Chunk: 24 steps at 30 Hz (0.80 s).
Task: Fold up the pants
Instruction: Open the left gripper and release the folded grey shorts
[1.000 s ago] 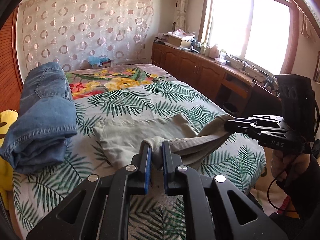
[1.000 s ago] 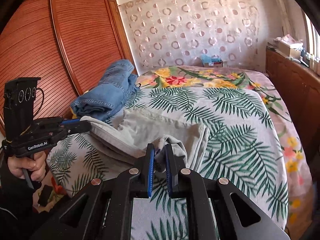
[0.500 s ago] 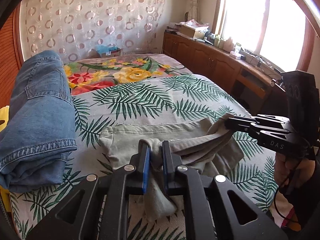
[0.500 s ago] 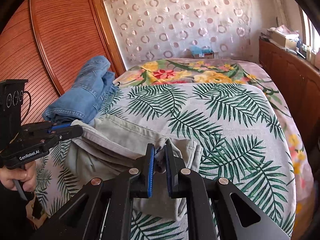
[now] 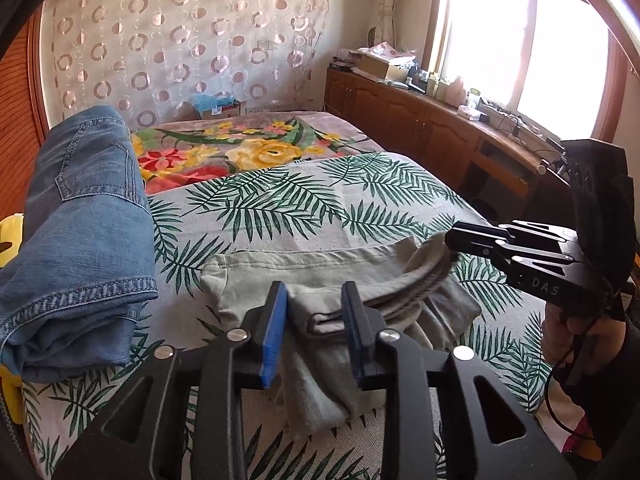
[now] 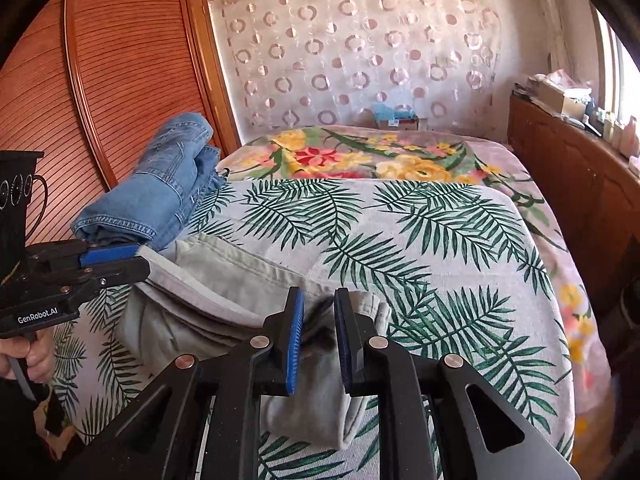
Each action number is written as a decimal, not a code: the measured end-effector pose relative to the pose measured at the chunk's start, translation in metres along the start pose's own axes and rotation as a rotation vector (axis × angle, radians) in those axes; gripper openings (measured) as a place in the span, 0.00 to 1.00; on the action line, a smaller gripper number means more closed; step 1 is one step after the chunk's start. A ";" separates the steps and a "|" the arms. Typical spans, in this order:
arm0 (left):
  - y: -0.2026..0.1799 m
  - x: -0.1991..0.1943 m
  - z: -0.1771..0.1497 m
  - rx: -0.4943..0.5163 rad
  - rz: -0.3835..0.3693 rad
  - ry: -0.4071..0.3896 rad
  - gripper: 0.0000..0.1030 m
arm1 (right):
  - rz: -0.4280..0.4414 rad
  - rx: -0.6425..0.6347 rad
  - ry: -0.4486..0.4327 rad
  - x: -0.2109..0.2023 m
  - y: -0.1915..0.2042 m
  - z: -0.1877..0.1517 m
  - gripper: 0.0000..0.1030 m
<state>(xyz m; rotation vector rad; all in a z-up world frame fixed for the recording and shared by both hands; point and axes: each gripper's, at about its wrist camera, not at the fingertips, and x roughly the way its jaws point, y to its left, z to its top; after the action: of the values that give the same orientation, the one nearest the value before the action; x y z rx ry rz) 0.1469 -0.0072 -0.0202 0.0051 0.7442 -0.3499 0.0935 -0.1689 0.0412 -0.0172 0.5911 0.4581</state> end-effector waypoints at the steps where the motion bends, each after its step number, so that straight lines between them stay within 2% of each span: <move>1: 0.000 -0.001 -0.001 0.000 -0.002 -0.002 0.32 | 0.004 0.001 0.000 -0.002 0.000 0.000 0.18; 2: -0.001 -0.002 -0.001 0.000 -0.003 -0.002 0.34 | -0.004 -0.003 -0.002 -0.003 0.001 0.000 0.20; 3: -0.001 -0.002 -0.001 0.001 -0.002 -0.001 0.41 | -0.011 -0.010 -0.007 -0.004 0.002 0.000 0.23; 4: -0.001 -0.003 -0.002 0.002 -0.002 -0.002 0.42 | -0.016 -0.020 -0.011 -0.005 0.003 0.000 0.25; 6: -0.001 -0.004 -0.004 0.004 -0.001 -0.002 0.42 | -0.025 -0.031 -0.012 -0.008 0.005 -0.001 0.28; 11: 0.003 0.000 -0.017 0.002 -0.007 0.034 0.43 | -0.014 -0.032 0.014 -0.013 0.001 -0.013 0.30; 12: 0.004 0.002 -0.020 0.001 -0.008 0.041 0.45 | -0.015 -0.032 0.023 -0.015 -0.001 -0.017 0.30; 13: 0.006 0.003 -0.024 -0.006 -0.009 0.049 0.54 | -0.013 -0.034 0.034 -0.015 -0.002 -0.022 0.31; 14: 0.007 0.004 -0.027 -0.010 -0.007 0.050 0.75 | -0.014 -0.034 0.045 -0.015 -0.003 -0.026 0.31; 15: 0.008 0.004 -0.030 -0.014 -0.002 0.046 0.78 | -0.018 -0.034 0.056 -0.014 -0.004 -0.030 0.31; 18: 0.012 0.007 -0.035 -0.033 -0.007 0.062 0.78 | -0.018 -0.023 0.081 -0.013 -0.008 -0.038 0.31; 22: 0.014 0.005 -0.045 -0.035 0.025 0.063 0.78 | -0.016 -0.016 0.109 -0.012 -0.012 -0.045 0.31; 24: 0.016 0.004 -0.049 -0.038 0.012 0.072 0.78 | -0.012 -0.015 0.122 -0.013 -0.013 -0.048 0.31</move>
<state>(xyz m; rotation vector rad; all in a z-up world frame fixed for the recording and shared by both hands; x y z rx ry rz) 0.1221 0.0133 -0.0604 -0.0143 0.8219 -0.3256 0.0639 -0.1924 0.0063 -0.0639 0.7071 0.4520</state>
